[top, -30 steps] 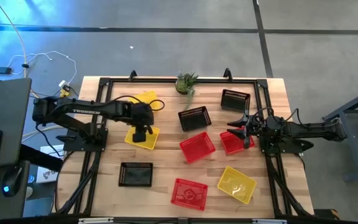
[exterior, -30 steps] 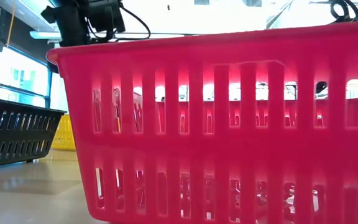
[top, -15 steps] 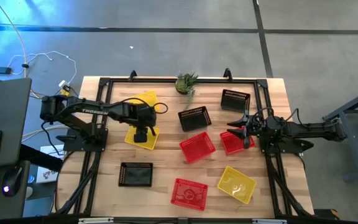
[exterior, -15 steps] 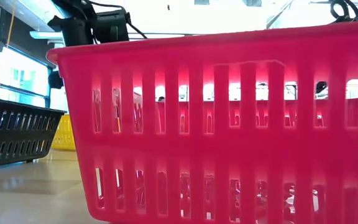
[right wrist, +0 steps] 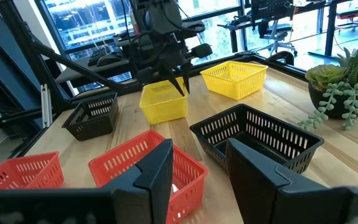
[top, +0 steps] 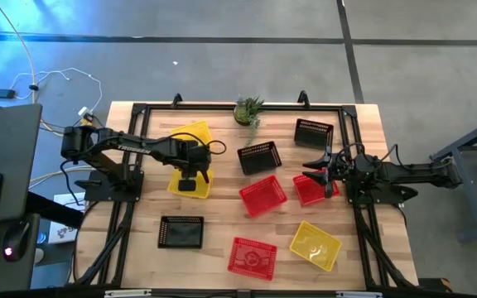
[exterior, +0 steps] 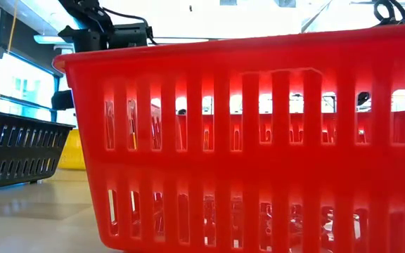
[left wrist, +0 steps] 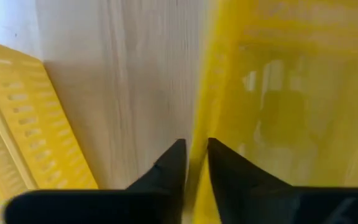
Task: Stack baskets by color
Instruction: Stack the middle yellow bin on top of the top yellow bin on the table
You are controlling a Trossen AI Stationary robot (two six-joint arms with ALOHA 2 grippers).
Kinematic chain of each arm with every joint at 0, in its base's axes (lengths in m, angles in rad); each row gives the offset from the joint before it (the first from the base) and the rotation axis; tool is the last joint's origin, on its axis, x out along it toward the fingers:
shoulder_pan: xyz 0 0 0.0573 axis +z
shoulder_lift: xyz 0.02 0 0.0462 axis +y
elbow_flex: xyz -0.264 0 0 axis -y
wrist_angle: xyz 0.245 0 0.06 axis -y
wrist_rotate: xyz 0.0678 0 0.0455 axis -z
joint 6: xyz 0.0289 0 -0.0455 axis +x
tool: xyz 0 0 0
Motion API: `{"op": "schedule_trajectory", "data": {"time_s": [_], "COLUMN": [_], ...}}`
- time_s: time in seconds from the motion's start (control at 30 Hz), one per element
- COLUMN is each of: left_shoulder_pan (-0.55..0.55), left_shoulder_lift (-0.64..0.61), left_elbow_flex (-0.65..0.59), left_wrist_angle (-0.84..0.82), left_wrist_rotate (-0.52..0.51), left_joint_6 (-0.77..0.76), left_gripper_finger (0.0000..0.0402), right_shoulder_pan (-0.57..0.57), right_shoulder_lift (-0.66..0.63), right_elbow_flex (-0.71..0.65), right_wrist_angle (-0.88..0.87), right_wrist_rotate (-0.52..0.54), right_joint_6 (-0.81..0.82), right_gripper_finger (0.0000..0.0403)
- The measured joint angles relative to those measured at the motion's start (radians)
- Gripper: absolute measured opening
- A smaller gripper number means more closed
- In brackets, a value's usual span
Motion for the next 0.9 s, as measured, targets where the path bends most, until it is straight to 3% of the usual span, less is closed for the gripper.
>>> {"op": "schedule_trajectory", "data": {"time_s": [0.1,0.43,0.9], "left_shoulder_pan": [0.0,-0.003,0.031], "left_shoulder_lift": [0.0,0.0,0.0], "left_elbow_flex": [0.0,0.021,0.329], "left_wrist_angle": [0.001,-0.03,-0.263], "left_wrist_rotate": [0.001,0.011,0.016], "left_joint_6": [-0.011,-0.086,0.015], "left_gripper_finger": [0.0007,0.0002,0.0], "right_shoulder_pan": [0.0,0.0,0.0], "right_shoulder_lift": [0.0,0.0,0.0], "right_elbow_flex": [0.0,0.0,0.0], "right_wrist_angle": [0.0,0.0,0.0], "right_wrist_rotate": [0.0,0.0,0.0], "right_joint_6": [0.0,0.0,0.0], "right_gripper_finger": [0.0138,0.0138,0.0138]}}
